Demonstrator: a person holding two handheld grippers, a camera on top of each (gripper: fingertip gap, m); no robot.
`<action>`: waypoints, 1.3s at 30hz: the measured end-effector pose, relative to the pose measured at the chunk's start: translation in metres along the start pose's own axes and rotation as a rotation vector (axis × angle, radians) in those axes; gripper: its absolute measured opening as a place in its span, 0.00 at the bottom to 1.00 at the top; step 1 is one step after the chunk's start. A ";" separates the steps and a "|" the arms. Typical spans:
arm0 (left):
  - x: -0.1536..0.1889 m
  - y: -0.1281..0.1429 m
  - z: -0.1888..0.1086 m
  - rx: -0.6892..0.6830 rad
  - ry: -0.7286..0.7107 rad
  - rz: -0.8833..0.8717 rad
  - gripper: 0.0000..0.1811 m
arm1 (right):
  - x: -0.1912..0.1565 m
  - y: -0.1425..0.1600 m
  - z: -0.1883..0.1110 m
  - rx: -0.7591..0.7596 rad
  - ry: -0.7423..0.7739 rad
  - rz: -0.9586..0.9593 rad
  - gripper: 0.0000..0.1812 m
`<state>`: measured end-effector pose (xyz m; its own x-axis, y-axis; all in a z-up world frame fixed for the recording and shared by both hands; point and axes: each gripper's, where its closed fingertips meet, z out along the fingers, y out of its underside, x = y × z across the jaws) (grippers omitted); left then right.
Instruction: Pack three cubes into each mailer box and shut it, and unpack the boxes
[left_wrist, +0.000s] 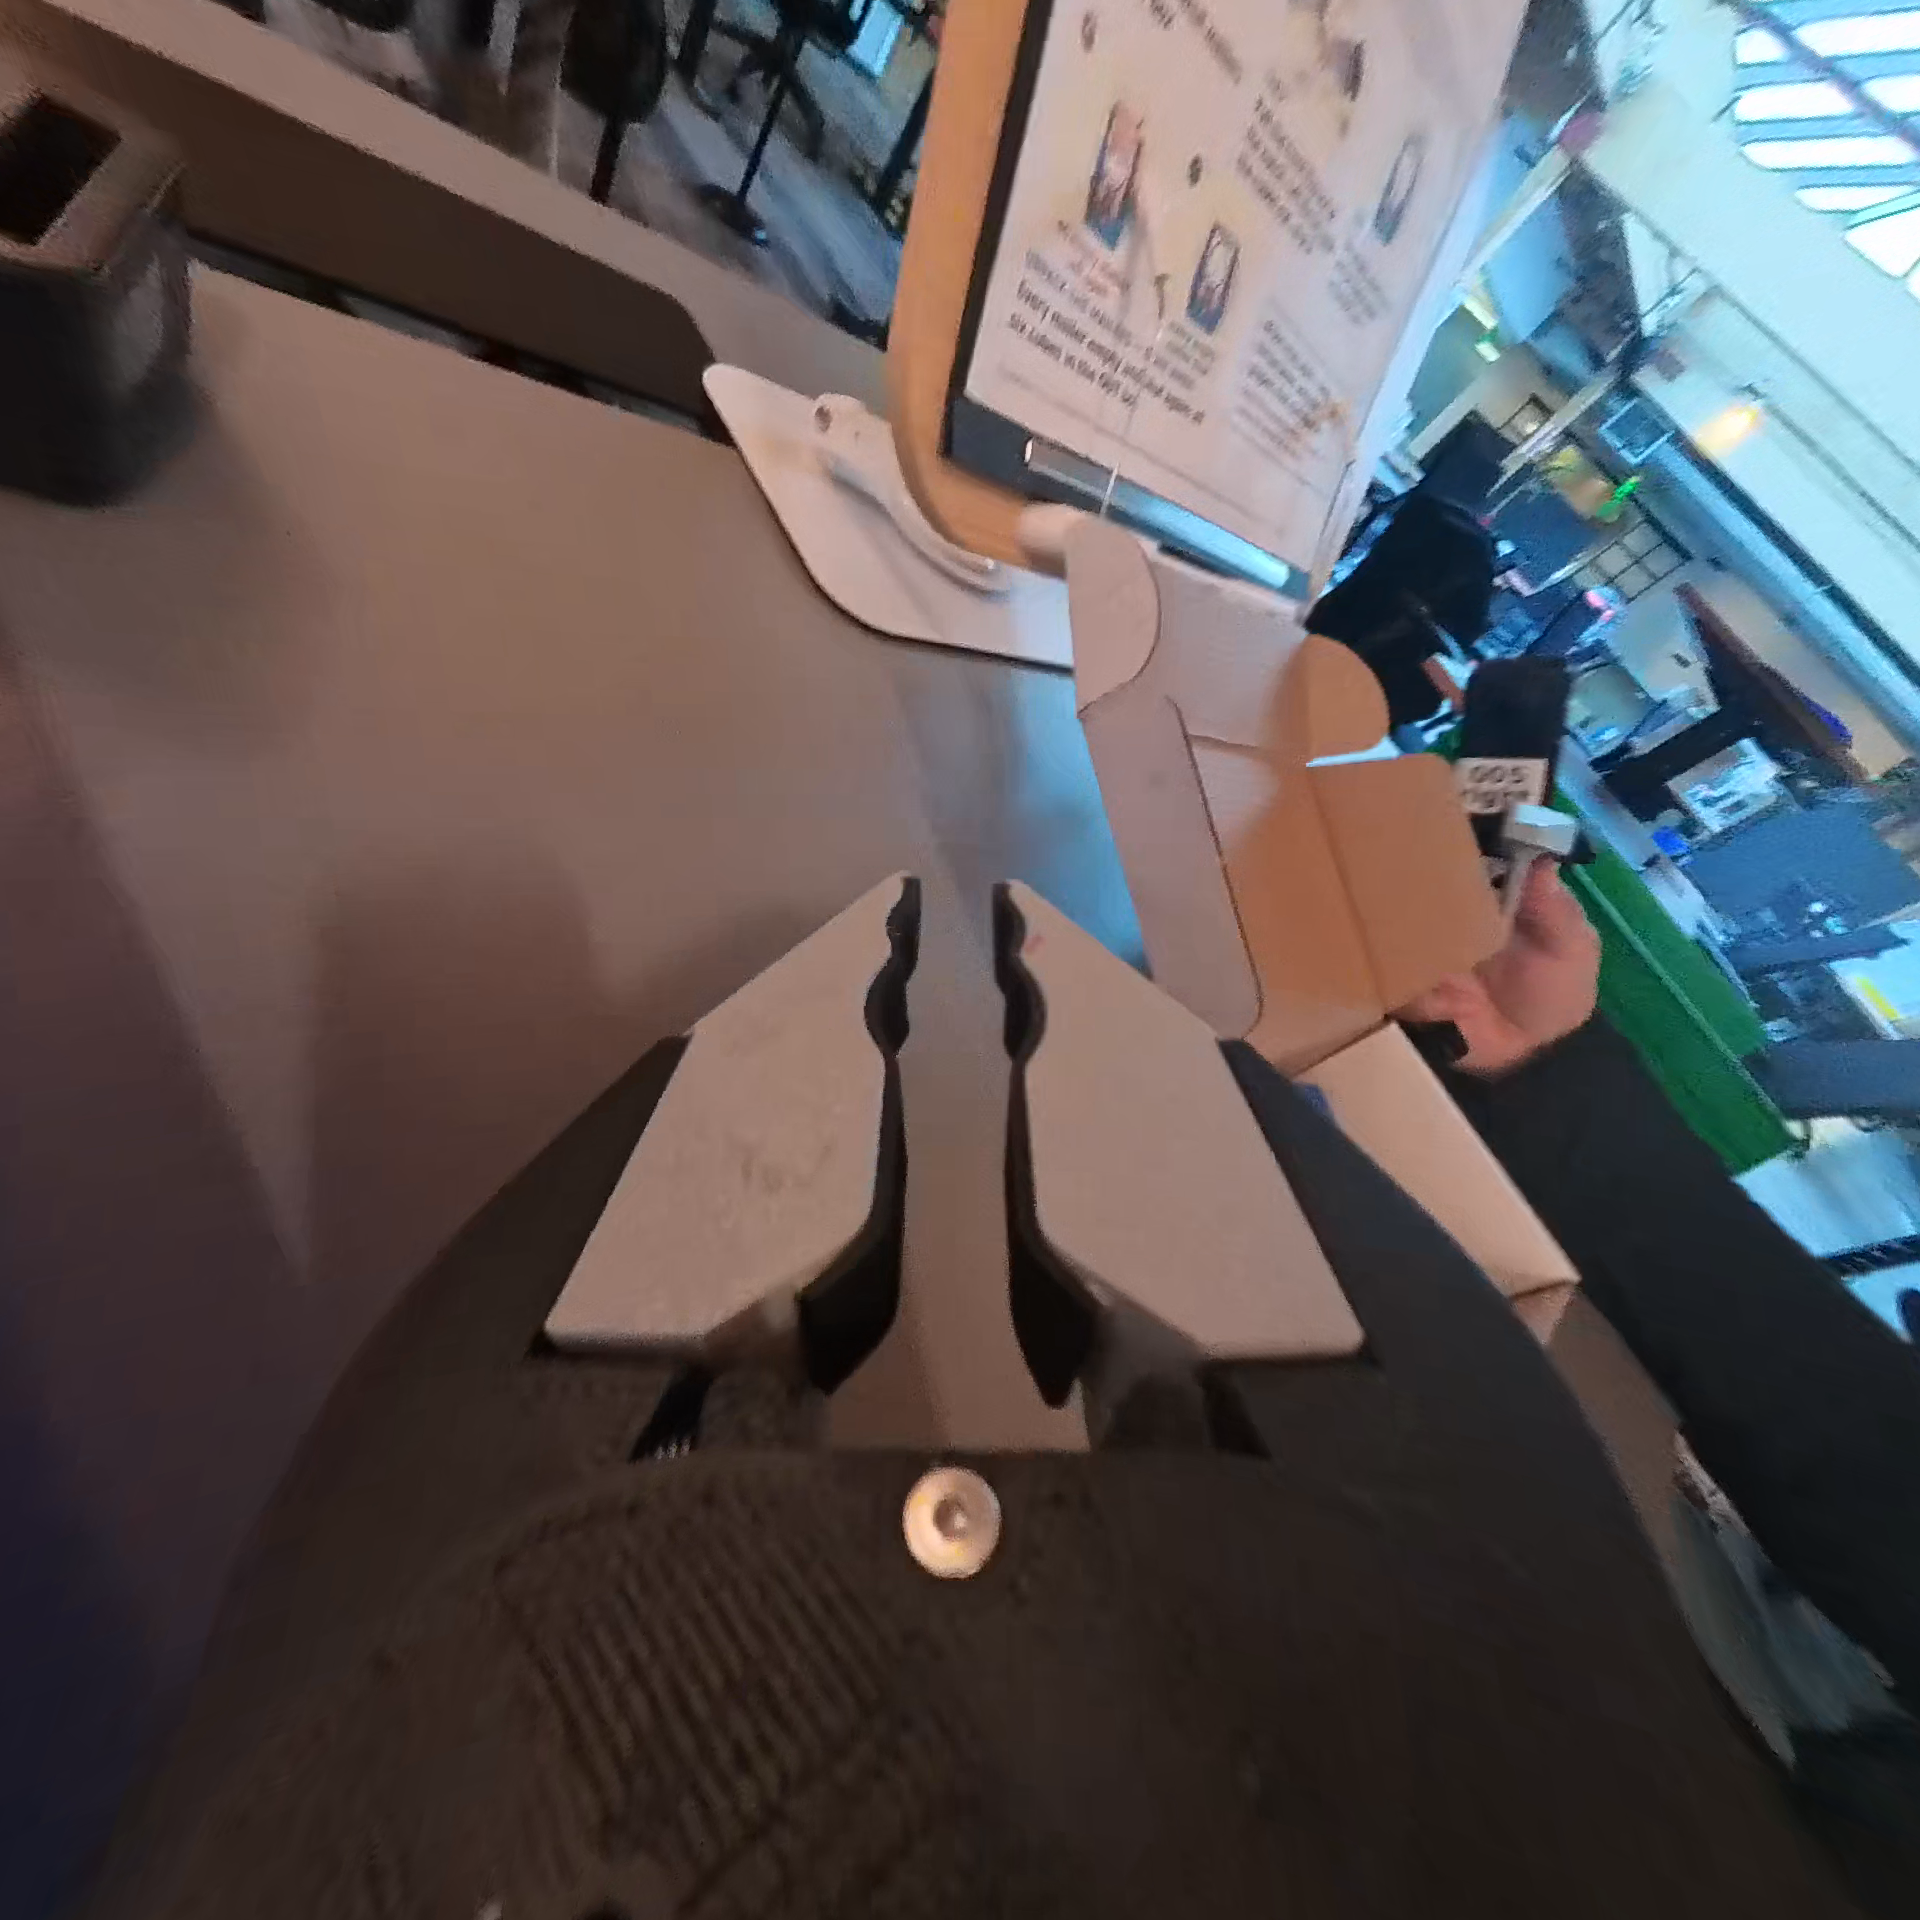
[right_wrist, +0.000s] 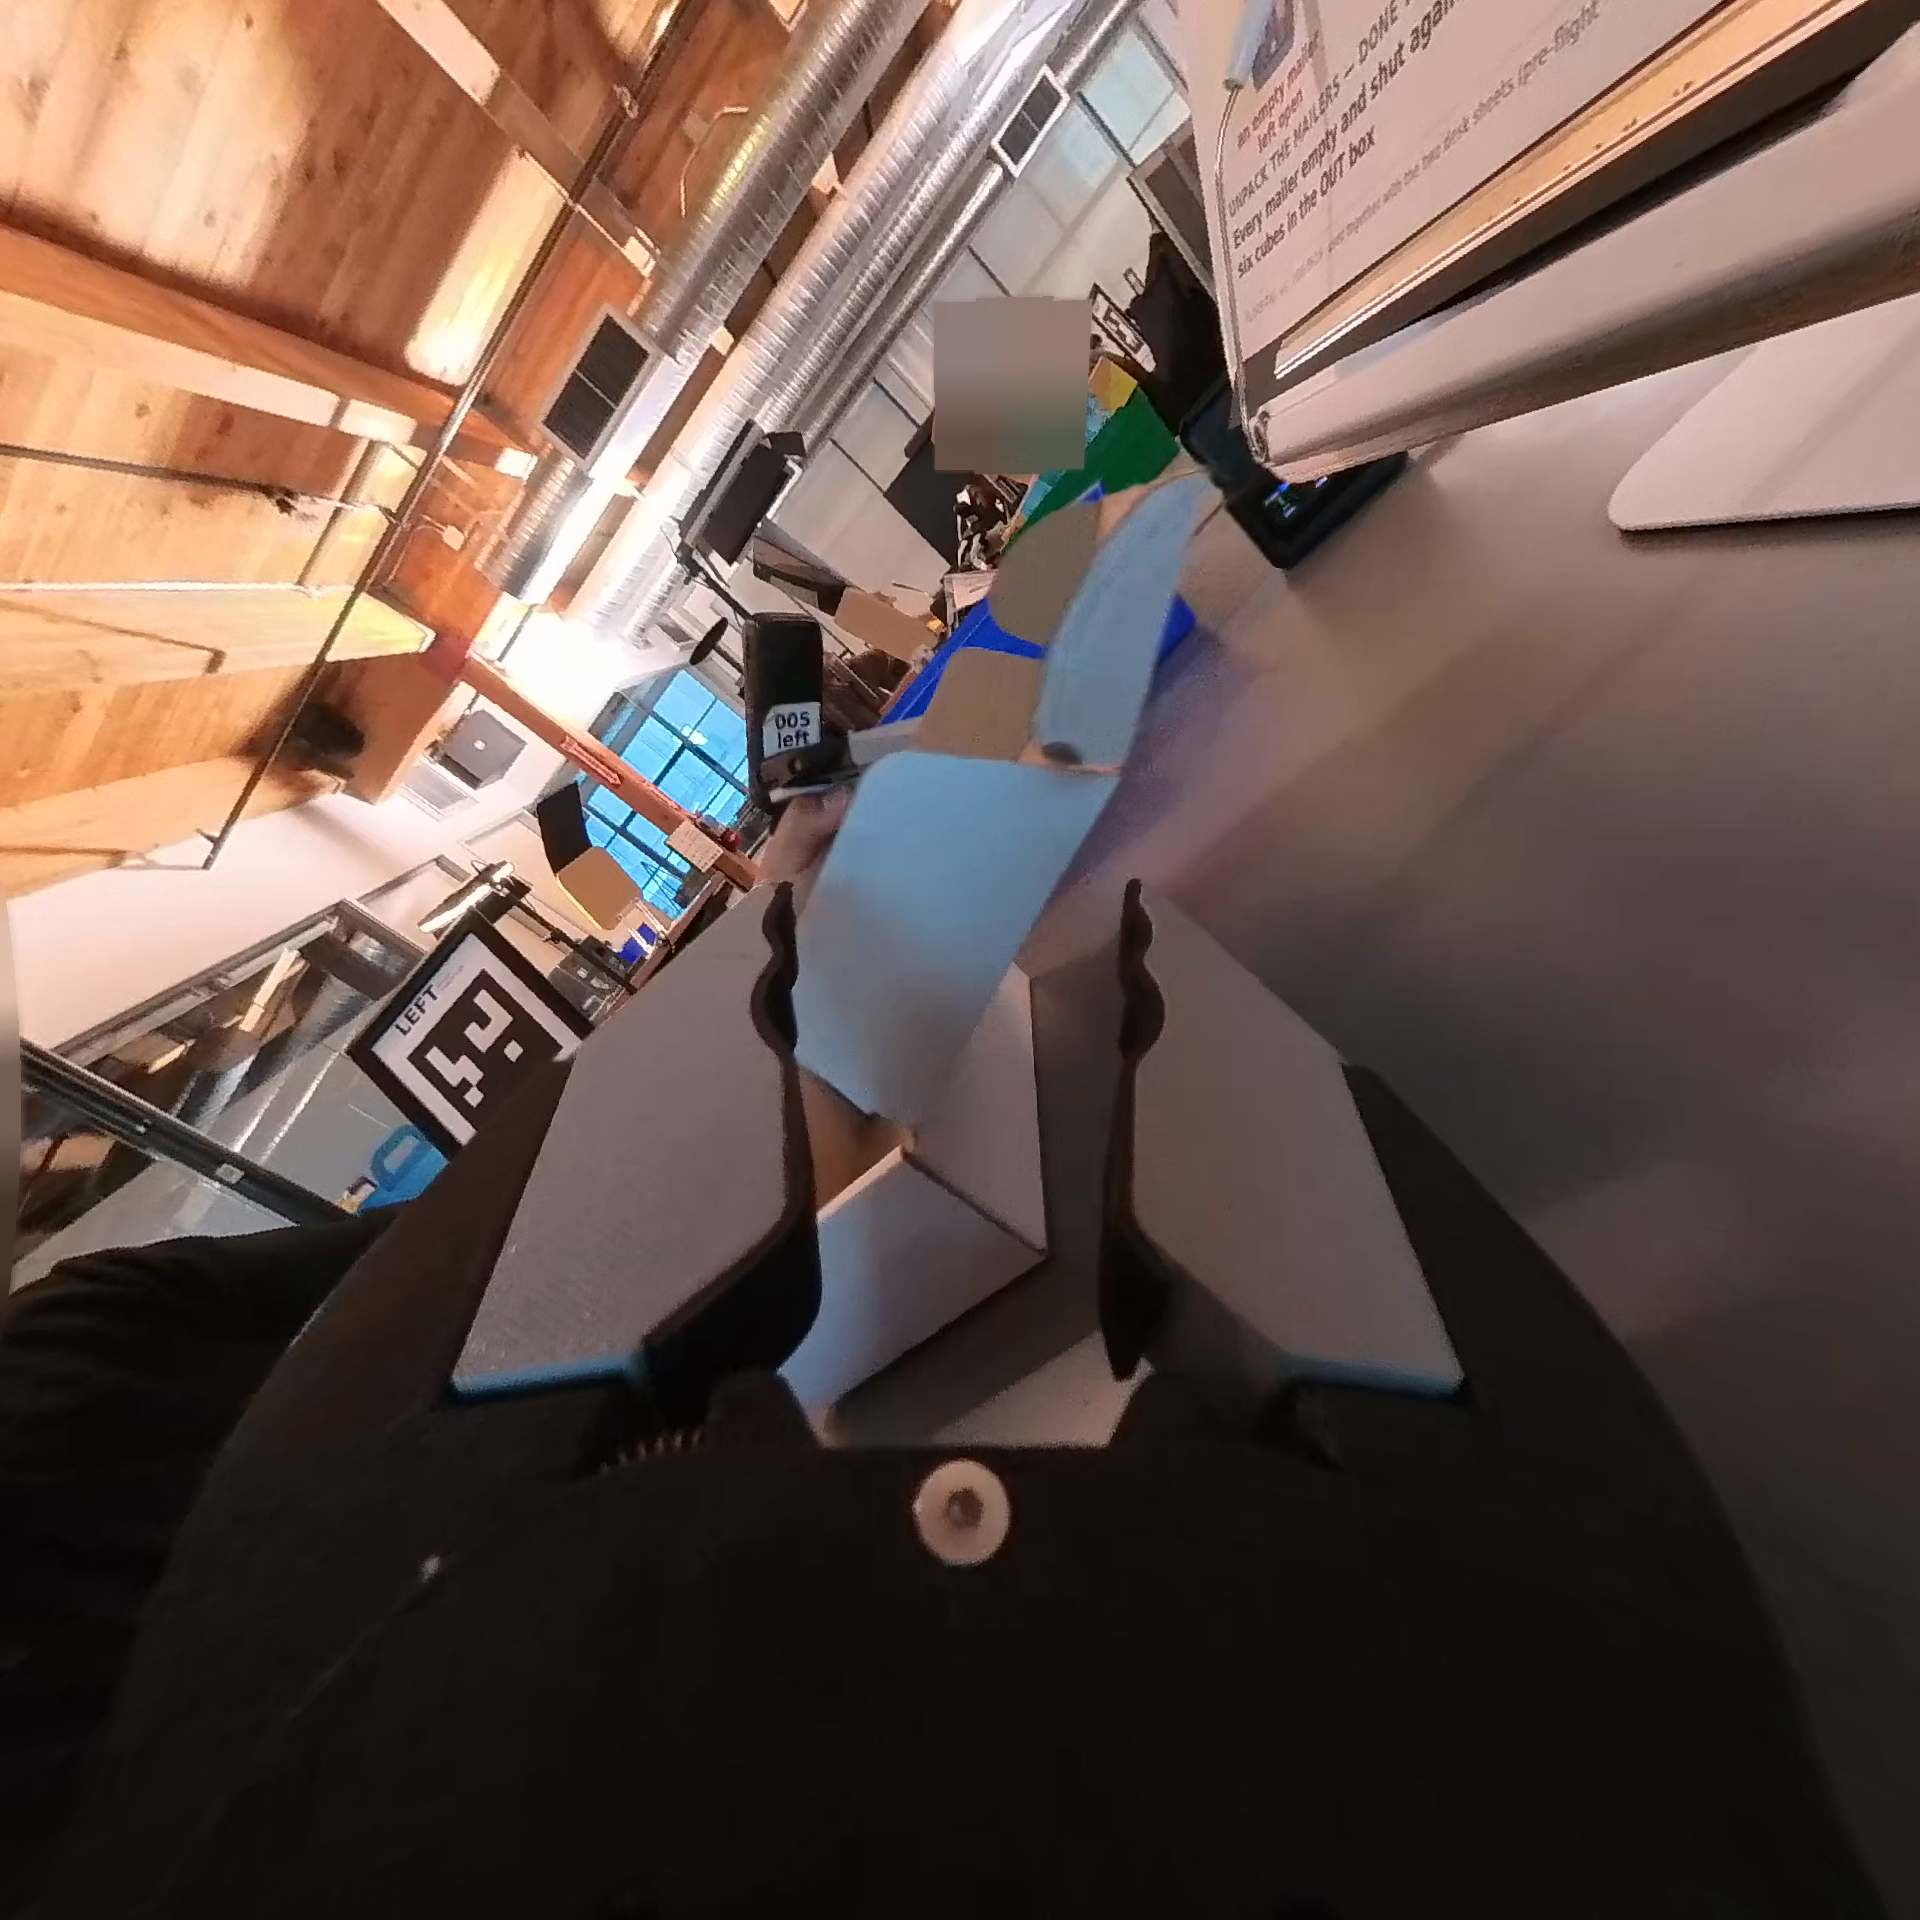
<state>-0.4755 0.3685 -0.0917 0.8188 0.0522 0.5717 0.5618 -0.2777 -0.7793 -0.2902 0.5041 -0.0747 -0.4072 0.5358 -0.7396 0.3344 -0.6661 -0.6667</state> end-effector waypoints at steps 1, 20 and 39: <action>0.003 -0.003 -0.001 0.007 0.024 -0.005 0.07 | 0.000 -0.001 0.000 0.004 0.000 0.003 0.33; 0.078 0.031 0.012 -0.245 0.484 0.118 0.03 | -0.012 0.016 0.015 -0.078 -0.072 0.009 0.31; 0.084 0.042 0.022 -0.170 0.422 0.304 0.00 | -0.025 0.016 0.024 -0.090 -0.073 -0.108 0.31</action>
<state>-0.3801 0.3825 -0.0818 0.8032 -0.4340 0.4080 0.2519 -0.3731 -0.8929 -0.2954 0.4674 -0.0648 -0.5043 0.5608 -0.6566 0.3585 -0.5557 -0.7501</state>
